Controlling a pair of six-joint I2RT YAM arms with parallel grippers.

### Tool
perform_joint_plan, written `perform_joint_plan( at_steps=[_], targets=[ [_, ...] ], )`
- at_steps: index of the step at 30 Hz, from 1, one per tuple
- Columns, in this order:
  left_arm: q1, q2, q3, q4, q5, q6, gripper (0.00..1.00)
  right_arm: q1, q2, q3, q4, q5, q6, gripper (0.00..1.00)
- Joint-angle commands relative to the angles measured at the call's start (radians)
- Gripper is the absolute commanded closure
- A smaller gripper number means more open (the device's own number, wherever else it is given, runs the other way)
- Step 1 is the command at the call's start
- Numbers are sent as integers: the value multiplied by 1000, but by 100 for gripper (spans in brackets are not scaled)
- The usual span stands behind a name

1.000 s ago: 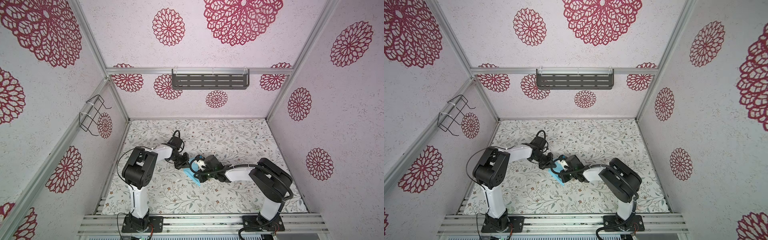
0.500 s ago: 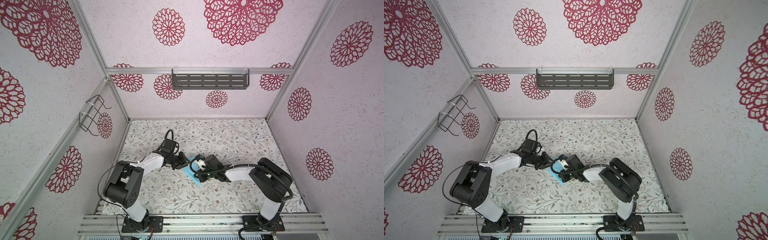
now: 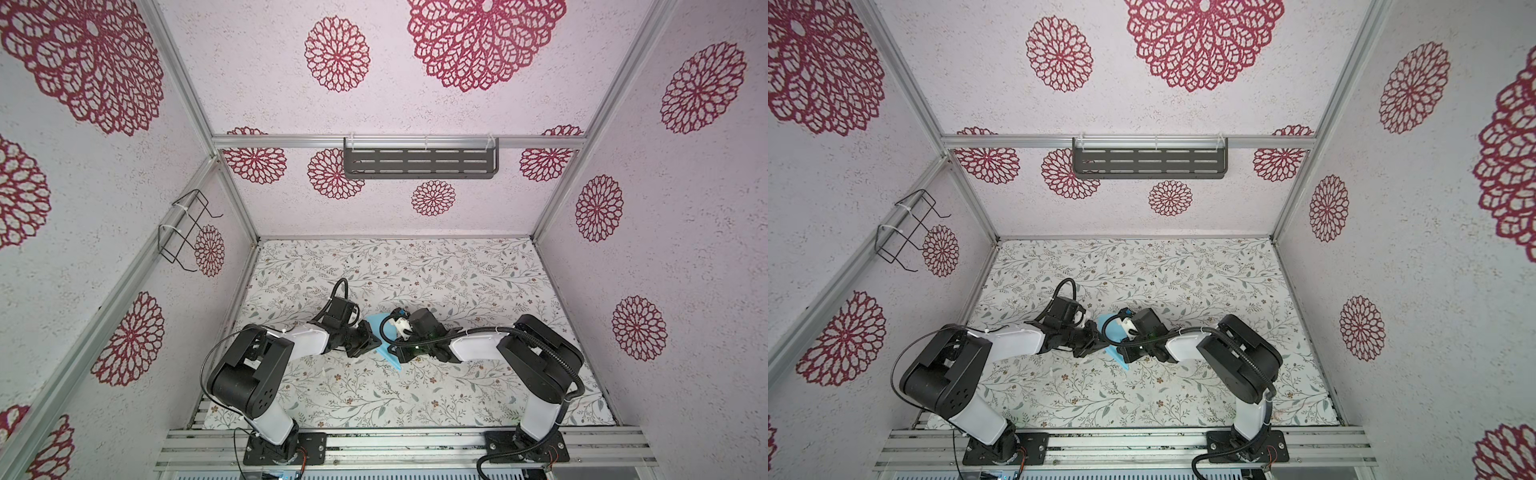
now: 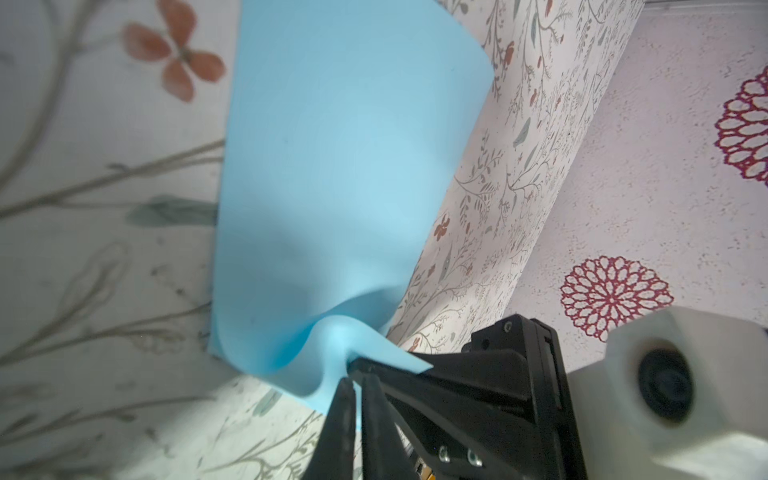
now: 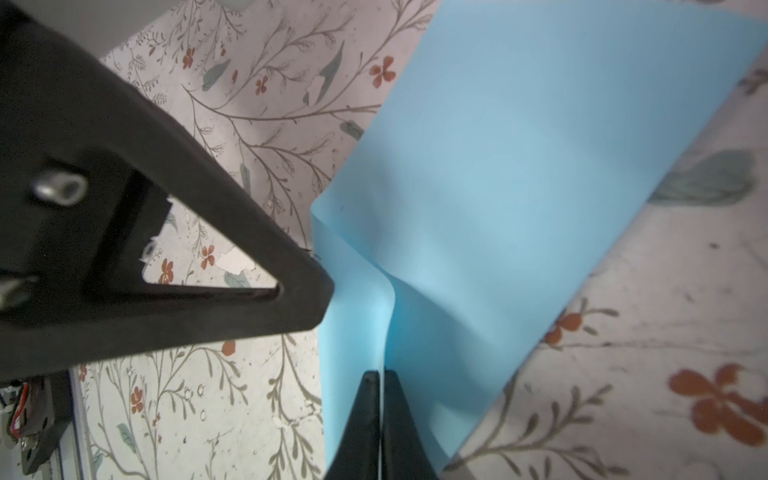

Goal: Fold a paper plane with a square sheet of paper (pick it up from the middle)

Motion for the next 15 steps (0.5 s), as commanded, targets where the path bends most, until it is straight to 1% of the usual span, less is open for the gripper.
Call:
perform_joint_plan(
  at_steps=[1,5,15],
  targets=[
    [-4,31,14,42,-1,-5,91,-11,23,7,-65,37,15,91],
    [-4,61,9,41,-3,0,93,-14,23,7,-69,37,17,91],
    [-4,69,9,-10,-37,36,94,-19,19,8,-77,30,17,89]
  ],
)
